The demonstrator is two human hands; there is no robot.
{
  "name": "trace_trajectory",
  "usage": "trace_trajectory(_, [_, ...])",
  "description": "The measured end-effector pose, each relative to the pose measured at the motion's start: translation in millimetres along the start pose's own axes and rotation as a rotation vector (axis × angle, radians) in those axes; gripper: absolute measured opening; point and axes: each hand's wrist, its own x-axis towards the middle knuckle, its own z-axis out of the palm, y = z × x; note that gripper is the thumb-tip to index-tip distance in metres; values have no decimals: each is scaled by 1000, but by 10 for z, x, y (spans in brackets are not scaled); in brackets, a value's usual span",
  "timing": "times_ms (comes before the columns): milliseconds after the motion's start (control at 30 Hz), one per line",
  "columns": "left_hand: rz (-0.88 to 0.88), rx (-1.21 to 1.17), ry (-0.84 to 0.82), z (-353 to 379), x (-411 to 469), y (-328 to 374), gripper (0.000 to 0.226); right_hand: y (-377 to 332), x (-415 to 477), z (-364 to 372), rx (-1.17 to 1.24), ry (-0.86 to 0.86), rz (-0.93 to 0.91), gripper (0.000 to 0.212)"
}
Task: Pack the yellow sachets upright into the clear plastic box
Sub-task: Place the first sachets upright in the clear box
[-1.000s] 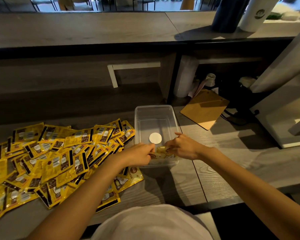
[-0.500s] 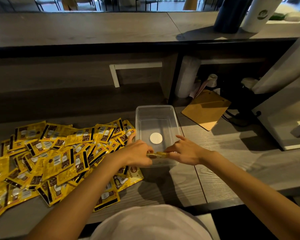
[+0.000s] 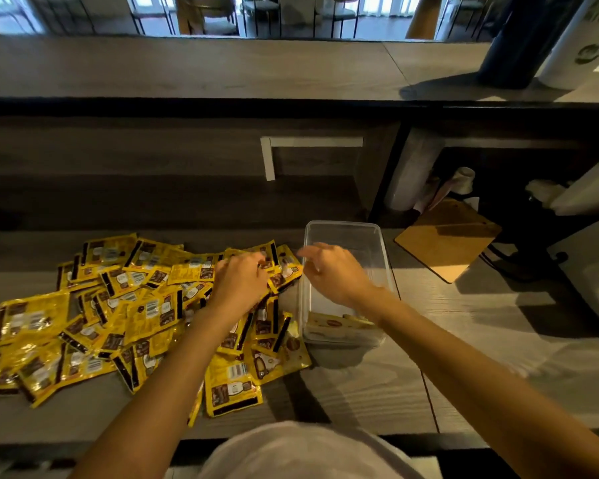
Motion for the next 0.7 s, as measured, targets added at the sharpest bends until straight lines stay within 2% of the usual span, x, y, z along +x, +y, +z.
trace_trajectory(100, [-173, 115, -57, 42, 23, -310, 43, -289, 295, 210, -94, -84, -41, 32])
trace_trajectory(200, [-331, 211, -169, 161, 9, -642, 58, -536, 424, 449, -248, -296, -82, 31])
trace_trajectory(300, [-412, 171, -241, 278, -34, -878, 65, -637, 478, 737, -357, -435, -159, 35])
trace_trajectory(467, [-302, 129, -177, 316, -62, -1028, 61, -632, 549, 1081, -394, -533, -198, 69])
trace_trajectory(533, [-253, 105, -166, 320, -45, -1066, 59, -620, 551, 1101, -457, -506, -239, 65])
trace_trajectory(633, [-210, 79, -195, 295, -30, -1089, 55, -624, 540, 1066, -578, -423, -327, 44])
trace_trajectory(700, [-188, 97, -202, 268, -37, -1089, 58, -622, 540, 1052, -650, -392, -395, 38])
